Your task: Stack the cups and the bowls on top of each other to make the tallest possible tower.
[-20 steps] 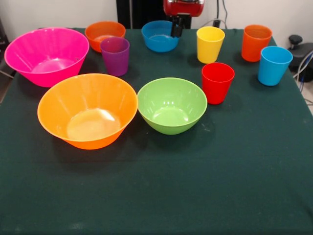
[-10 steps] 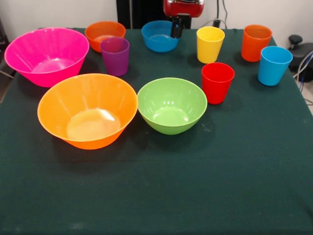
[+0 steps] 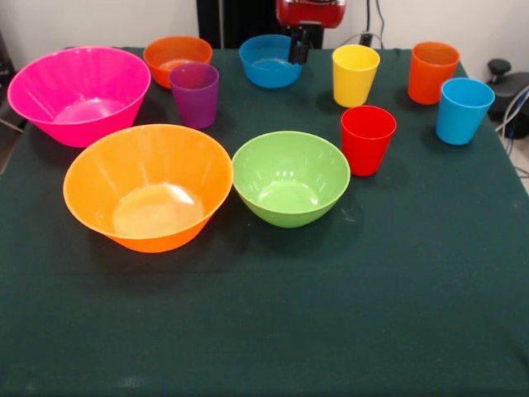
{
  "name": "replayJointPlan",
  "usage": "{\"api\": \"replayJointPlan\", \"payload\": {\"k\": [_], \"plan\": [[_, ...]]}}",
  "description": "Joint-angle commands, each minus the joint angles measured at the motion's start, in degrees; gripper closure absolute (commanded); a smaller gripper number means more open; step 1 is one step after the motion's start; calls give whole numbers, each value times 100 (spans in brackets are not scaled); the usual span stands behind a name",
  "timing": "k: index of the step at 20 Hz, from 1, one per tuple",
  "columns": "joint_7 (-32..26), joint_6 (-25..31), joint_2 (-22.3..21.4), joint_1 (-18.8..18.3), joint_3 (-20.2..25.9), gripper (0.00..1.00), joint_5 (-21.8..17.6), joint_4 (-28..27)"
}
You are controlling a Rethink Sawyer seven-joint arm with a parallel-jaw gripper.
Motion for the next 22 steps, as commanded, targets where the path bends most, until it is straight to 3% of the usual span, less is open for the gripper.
{"api": "replayJointPlan", "payload": {"k": [1,22], "plan": [[807,457,-116,57,343,100,161,-331],[828,391,-46,63,319,100,158,-344]]}}
